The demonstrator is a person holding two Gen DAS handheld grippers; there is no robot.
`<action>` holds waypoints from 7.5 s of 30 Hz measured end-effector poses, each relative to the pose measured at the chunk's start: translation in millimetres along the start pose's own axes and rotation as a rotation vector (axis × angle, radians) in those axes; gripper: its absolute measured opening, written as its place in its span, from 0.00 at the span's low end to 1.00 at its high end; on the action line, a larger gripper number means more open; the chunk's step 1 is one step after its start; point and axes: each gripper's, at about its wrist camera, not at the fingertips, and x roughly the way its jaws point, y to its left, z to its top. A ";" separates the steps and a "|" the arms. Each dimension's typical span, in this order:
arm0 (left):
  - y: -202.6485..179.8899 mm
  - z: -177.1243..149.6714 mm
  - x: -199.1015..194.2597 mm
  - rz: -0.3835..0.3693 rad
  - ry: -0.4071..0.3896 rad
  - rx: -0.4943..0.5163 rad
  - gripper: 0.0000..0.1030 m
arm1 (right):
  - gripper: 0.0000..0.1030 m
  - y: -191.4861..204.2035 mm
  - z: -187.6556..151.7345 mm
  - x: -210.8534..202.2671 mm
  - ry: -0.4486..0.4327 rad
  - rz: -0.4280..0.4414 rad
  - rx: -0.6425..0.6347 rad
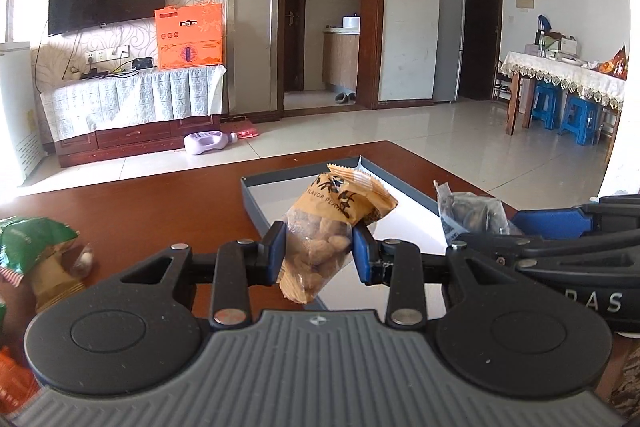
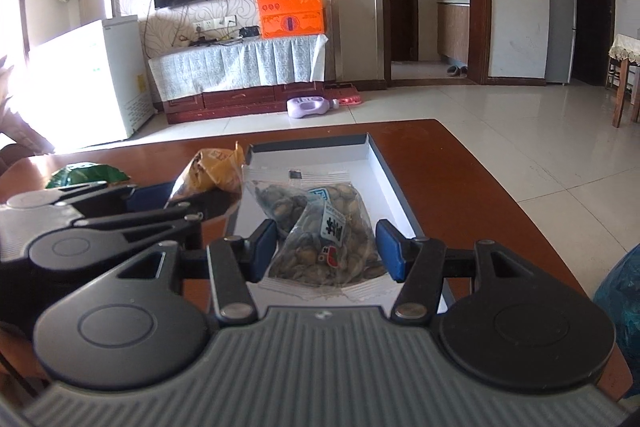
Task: Organize snacks
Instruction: 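Carry the peanut packet with the left tool while the right tool carries the seed bag into the box, then open both tools to release the packets into the box, then return both tools to the snacks and approach the orange cake packet, then grasp the orange cake packet with the left tool while the right tool grasps the clear candy bag, then carry the orange cake packet with the left tool while the right tool carries the candy bag to the box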
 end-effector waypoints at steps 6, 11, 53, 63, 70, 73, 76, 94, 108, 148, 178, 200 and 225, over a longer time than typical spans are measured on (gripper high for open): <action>-1.0 0.2 36.0 -0.018 0.043 -0.027 0.40 | 0.56 -11.4 -0.5 26.3 0.049 -0.029 0.016; 0.8 -0.3 61.4 -0.023 0.068 -0.033 0.41 | 0.56 -10.2 -4.3 42.1 0.083 -0.050 -0.001; 184.1 -69.9 -104.3 0.338 0.045 -0.133 0.86 | 0.66 146.2 12.1 5.2 -0.073 0.250 -0.065; 220.4 -91.4 -97.0 0.233 0.167 -0.110 0.64 | 0.64 168.9 -10.5 19.0 0.048 0.239 -0.147; 223.3 -88.6 -78.3 0.264 0.245 -0.115 0.56 | 0.64 167.6 -16.1 33.9 0.107 0.209 -0.129; 228.0 -88.7 -77.9 0.315 0.249 -0.125 0.45 | 0.64 174.7 -19.9 39.8 0.135 0.209 -0.146; 233.0 -87.6 -78.2 0.341 0.253 -0.133 0.45 | 0.64 187.6 -26.3 44.5 0.166 0.194 -0.175; 249.1 -83.1 -76.5 0.323 0.259 -0.262 0.45 | 0.80 225.5 -35.9 76.9 0.243 0.206 -0.229; 246.5 -85.9 -70.5 0.329 0.264 -0.252 0.48 | 0.28 233.0 -37.7 53.7 0.258 0.455 -0.434; 220.9 -93.1 -68.4 0.323 0.255 -0.168 0.43 | 0.22 228.2 -39.6 20.8 0.205 0.357 -0.463; 157.2 -50.8 -66.4 0.302 0.174 -0.098 0.41 | 0.22 176.8 1.2 -17.6 0.041 0.354 -0.300; 86.2 -18.9 -34.5 0.224 0.145 -0.033 0.41 | 0.22 114.4 8.3 -34.3 -0.020 0.268 -0.216; 11.4 7.0 30.7 0.123 0.136 -0.036 0.42 | 0.22 33.6 4.7 -26.2 -0.026 0.102 -0.079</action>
